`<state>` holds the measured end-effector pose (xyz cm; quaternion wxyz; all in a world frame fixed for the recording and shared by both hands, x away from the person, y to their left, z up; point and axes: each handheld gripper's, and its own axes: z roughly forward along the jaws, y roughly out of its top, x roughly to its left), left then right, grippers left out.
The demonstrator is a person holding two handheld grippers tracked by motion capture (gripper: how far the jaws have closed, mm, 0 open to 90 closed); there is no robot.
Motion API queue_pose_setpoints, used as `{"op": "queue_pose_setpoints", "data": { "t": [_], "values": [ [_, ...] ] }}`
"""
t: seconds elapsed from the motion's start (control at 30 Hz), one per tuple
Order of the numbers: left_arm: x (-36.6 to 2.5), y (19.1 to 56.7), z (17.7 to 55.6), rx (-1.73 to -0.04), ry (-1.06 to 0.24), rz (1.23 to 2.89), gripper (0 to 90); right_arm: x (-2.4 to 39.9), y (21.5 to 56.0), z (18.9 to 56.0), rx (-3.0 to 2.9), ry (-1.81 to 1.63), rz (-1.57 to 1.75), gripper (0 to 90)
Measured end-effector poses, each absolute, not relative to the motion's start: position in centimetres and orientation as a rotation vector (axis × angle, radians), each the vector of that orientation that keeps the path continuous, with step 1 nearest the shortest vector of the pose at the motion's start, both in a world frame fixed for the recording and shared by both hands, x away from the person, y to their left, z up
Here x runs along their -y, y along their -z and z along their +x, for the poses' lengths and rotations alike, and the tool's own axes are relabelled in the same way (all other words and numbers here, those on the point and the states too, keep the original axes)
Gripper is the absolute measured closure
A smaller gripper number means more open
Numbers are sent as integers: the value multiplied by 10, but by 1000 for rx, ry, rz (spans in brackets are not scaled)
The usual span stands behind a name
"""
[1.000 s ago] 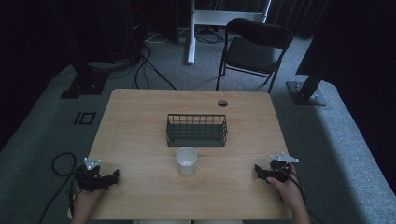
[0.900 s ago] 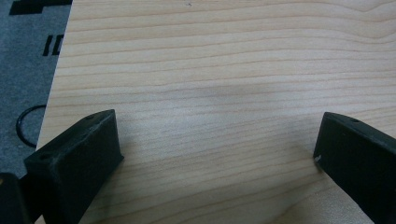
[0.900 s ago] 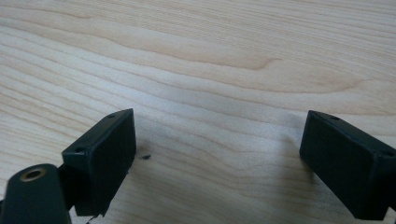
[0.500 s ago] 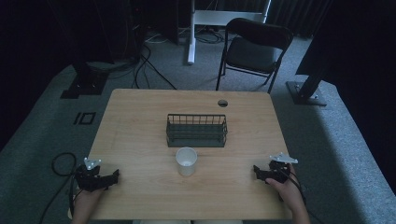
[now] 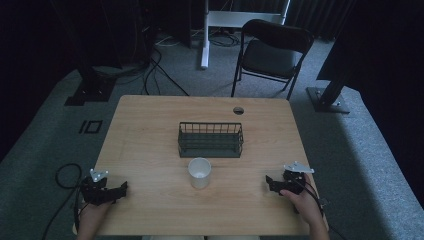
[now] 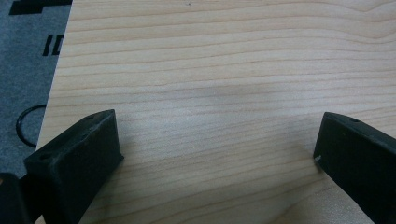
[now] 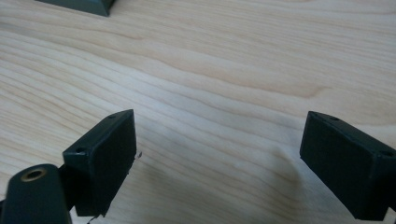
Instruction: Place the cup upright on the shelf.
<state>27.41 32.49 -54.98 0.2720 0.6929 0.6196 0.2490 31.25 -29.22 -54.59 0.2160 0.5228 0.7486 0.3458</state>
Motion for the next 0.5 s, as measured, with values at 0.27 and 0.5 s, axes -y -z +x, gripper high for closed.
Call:
{"op": "queue_pose_setpoints", "data": {
  "t": [0.27,0.5],
  "values": [
    [-325,550,274,-1668,-670,1865,8,281,539,314,-2095,-1006,1404,106],
    [-325,550,274,-1668,-670,1865,8,271,536,314,-2117,-1032,1367,107]
  ]
}}
